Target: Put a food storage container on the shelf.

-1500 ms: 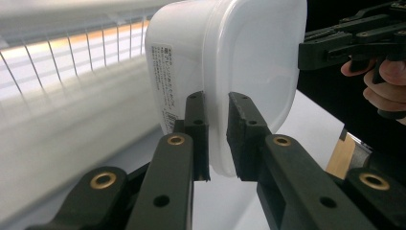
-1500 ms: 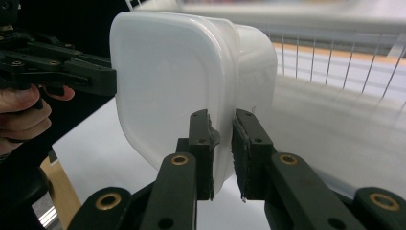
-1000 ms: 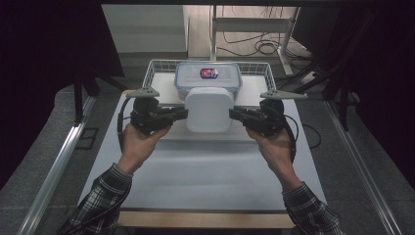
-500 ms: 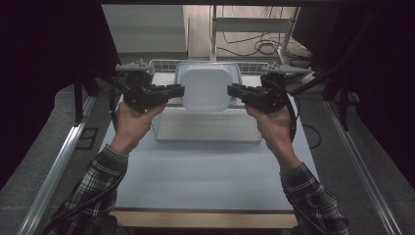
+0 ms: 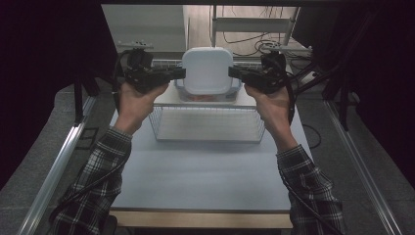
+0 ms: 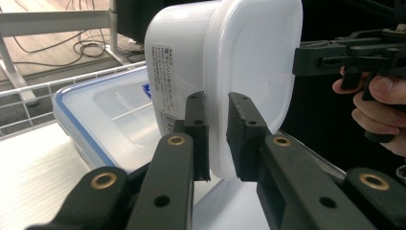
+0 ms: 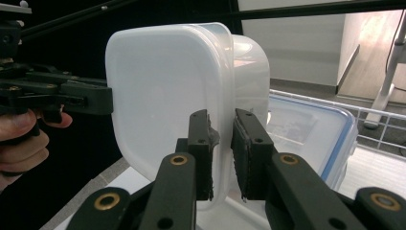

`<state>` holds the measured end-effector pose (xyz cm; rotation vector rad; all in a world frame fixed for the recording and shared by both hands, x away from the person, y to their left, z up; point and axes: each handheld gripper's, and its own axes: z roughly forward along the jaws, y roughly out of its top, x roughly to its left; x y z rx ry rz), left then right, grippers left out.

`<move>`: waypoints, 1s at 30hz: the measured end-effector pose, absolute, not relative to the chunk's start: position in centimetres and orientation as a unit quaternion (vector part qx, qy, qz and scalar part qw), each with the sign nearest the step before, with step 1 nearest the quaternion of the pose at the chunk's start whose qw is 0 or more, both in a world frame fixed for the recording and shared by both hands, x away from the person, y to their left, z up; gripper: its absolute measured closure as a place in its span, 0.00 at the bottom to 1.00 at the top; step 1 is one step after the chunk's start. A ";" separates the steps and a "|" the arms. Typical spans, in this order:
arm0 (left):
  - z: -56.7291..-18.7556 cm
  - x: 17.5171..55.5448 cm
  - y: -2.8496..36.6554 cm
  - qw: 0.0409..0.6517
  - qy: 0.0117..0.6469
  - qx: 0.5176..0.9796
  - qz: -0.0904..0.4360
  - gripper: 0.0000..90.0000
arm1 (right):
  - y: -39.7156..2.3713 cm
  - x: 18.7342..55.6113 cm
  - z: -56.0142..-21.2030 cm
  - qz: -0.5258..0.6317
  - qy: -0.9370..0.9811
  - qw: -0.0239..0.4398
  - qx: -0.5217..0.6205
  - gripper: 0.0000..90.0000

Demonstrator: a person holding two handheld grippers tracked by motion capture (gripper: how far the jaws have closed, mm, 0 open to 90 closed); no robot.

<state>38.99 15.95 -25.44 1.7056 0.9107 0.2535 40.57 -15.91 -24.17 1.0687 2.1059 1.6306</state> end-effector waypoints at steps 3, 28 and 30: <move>-25.4 39.6 16.0 0.560 0.390 0.723 0.105 0.89 | -15.8 41.3 -24.2 0.563 0.725 0.132 0.374 0.86; -25.3 42.6 15.6 0.566 0.407 0.709 0.104 0.79 | -14.8 44.5 -23.9 0.553 0.717 0.127 0.406 0.76; -25.2 42.9 15.6 0.563 0.411 0.709 0.106 0.77 | -14.8 44.7 -23.9 0.553 0.716 0.125 0.407 0.75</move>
